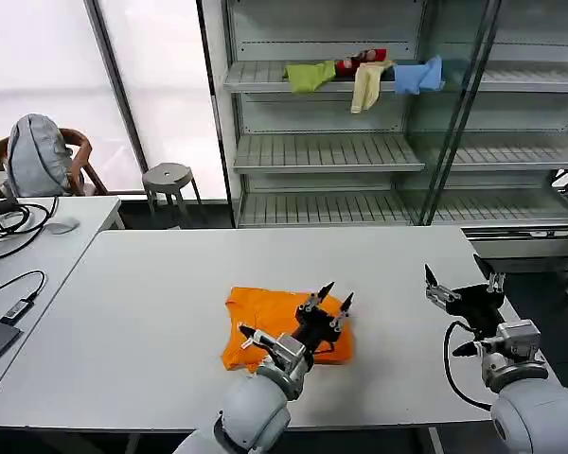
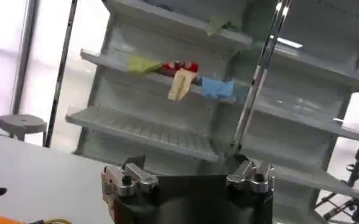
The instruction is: Fold and organize the clothes.
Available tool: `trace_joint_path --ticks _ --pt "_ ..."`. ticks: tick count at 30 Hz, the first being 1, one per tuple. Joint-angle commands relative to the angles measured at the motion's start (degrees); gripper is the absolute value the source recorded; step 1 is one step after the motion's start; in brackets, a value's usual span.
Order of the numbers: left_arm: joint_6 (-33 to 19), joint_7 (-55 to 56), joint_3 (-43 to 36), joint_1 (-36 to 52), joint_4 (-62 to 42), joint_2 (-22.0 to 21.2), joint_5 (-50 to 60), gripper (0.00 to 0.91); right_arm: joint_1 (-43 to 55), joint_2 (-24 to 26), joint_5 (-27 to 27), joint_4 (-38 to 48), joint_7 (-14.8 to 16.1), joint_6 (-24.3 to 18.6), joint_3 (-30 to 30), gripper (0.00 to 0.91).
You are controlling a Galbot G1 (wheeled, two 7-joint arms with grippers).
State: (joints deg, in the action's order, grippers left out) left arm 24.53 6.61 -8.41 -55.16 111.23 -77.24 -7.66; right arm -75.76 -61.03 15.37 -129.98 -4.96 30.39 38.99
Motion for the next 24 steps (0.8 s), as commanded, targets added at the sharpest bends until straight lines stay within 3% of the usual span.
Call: trace_joint_path --ticks 1,6,11,18,24 --pt "-3.2 -2.0 11.6 0.0 4.5 3.2 -6.3 0.907 2.2 -0.1 0.2 1.7 0.0 -0.9 -0.7 0.907" --pt "-9.0 -7.5 28.9 -5.3 6.2 11.2 -4.7 0.907 3.5 -2.0 -1.6 4.0 0.7 -2.7 -2.6 0.907" --pt "-13.9 -10.8 39.9 -10.3 4.8 13.6 -4.7 0.907 4.9 -3.2 -3.0 7.1 1.0 -4.3 -4.9 0.907" --pt "-18.7 -10.7 42.8 -14.3 3.8 11.9 -0.4 0.907 6.3 -3.2 -3.9 9.4 0.8 -5.7 -6.1 0.907" --pt "-19.9 -10.7 42.9 -15.7 3.6 10.4 5.2 0.907 6.7 -2.7 -6.6 11.1 1.2 -8.1 -6.8 0.907"
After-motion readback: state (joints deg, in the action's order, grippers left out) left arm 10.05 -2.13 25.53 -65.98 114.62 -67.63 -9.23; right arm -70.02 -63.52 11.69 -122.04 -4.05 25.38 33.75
